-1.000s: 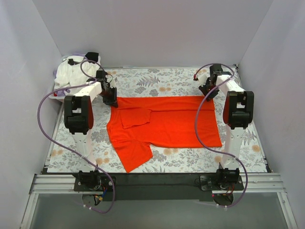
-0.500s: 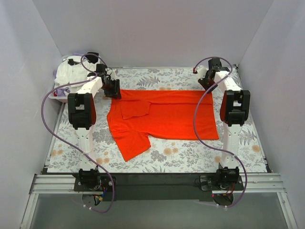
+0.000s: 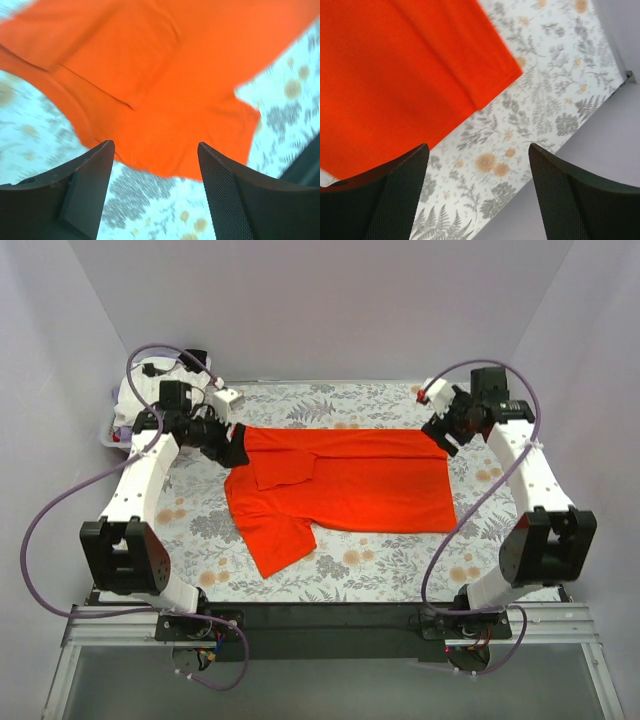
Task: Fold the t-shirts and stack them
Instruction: Fold the tshirt
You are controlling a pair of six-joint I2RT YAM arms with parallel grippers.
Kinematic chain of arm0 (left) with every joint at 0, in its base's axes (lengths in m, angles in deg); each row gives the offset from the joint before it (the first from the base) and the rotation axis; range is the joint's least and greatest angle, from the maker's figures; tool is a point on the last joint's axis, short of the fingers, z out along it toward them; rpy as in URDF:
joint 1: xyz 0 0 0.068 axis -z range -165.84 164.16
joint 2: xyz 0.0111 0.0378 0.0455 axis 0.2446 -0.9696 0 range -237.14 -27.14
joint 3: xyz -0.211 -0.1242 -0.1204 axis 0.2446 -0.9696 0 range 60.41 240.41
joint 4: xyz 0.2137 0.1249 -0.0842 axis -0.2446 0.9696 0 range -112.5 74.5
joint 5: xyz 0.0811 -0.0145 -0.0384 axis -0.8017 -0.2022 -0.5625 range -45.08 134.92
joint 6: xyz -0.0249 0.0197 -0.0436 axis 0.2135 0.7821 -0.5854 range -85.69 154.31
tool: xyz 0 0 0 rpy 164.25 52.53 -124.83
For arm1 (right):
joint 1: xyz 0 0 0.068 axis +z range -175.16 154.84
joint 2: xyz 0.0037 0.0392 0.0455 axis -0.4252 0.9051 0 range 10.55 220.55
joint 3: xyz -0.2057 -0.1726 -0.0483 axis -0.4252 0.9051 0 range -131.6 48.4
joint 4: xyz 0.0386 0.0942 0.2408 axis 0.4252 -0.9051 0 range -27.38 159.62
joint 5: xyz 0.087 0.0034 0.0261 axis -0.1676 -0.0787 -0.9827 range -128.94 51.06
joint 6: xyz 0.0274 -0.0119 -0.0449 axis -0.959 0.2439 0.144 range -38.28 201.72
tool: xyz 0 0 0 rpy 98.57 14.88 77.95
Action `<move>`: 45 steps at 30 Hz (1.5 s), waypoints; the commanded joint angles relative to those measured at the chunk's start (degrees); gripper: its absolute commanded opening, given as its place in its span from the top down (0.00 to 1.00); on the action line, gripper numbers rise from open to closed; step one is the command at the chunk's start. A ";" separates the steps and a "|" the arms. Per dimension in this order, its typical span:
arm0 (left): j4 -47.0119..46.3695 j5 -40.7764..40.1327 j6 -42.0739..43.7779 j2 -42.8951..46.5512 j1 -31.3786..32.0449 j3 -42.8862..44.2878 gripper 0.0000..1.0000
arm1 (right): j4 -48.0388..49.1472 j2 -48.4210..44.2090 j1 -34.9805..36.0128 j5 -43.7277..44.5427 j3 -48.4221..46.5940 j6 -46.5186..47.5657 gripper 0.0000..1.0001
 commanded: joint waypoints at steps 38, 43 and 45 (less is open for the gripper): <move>-11.02 -17.57 13.16 13.69 11.31 -33.86 0.45 | 10.77 -15.85 4.12 9.43 49.14 12.96 0.99; -11.82 -18.01 14.48 12.19 13.50 -34.65 0.51 | 10.33 -15.15 4.03 9.78 47.56 11.99 0.99; -12.25 -18.54 15.26 12.19 14.21 -35.88 0.52 | 10.07 -14.89 4.11 9.69 46.86 11.72 0.99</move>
